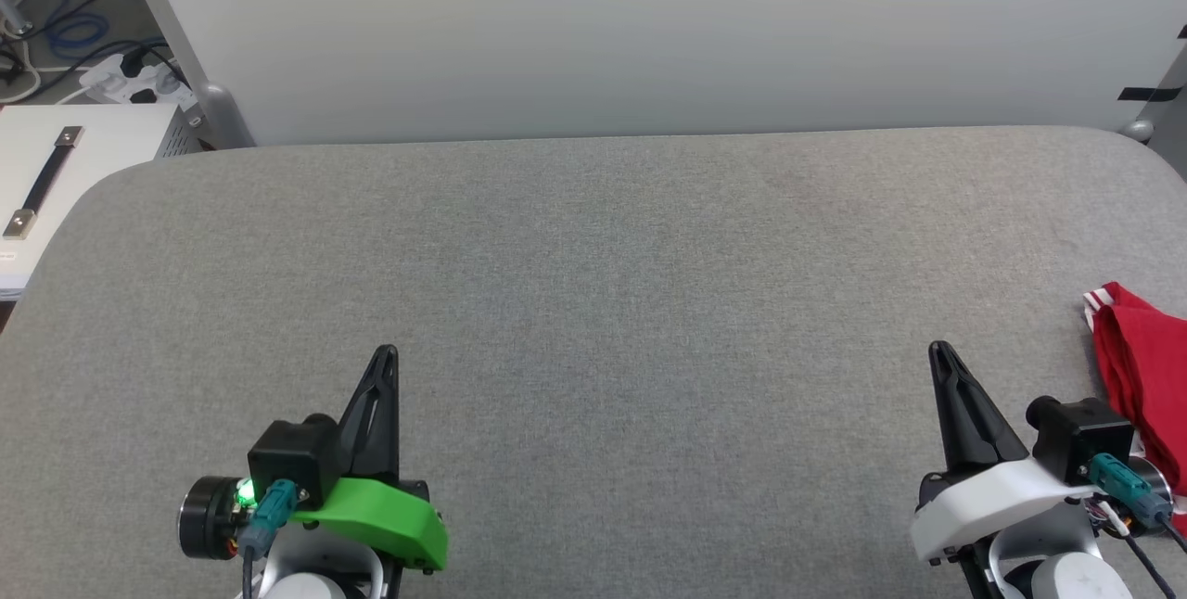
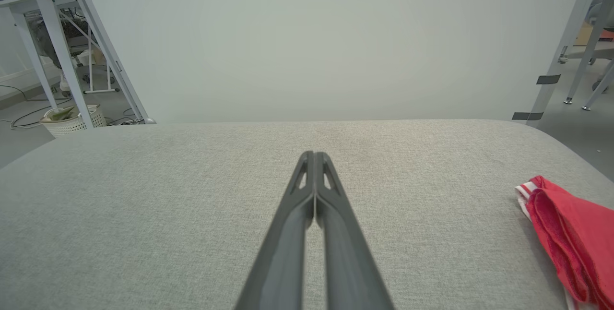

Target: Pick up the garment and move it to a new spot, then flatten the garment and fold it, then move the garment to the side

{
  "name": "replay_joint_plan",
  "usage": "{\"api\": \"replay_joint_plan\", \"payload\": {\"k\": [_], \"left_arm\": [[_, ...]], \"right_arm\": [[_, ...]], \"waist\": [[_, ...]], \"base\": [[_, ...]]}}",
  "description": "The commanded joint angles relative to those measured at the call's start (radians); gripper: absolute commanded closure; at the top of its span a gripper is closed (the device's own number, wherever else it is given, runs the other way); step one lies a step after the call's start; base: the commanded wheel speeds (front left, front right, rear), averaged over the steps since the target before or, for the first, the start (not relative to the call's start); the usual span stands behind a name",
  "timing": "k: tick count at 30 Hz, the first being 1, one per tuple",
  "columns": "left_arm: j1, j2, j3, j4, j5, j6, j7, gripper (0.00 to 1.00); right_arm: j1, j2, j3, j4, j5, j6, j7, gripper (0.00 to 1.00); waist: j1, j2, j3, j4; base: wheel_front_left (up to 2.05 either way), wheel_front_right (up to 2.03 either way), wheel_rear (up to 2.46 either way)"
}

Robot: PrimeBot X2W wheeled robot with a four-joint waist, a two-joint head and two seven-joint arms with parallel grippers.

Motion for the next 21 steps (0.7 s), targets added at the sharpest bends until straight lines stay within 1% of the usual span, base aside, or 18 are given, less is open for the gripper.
{"api": "replay_joint_plan", "payload": {"k": [1, 21], "left_arm": [[0.002, -0.003, 0.006, -0.006, 0.013, 0.007, 0.006, 1.0], [0.002, -0.005, 0.018, -0.023, 0.039, 0.026, 0.05, 1.0]], "right_arm": [[0.008, 0.004, -0.002, -0.008, -0.01, 0.0, 0.008, 1.0], [0.012, 0.013, -0.008, -0.029, -0.054, 0.0, 0.044, 1.0]], "waist": [[0.0, -0.0001, 0.0, 0.0], [0.0, -0.0001, 0.001, 0.001]], "base": [[0.0, 0.0, 0.0], [0.0, 0.0, 0.0]]}}
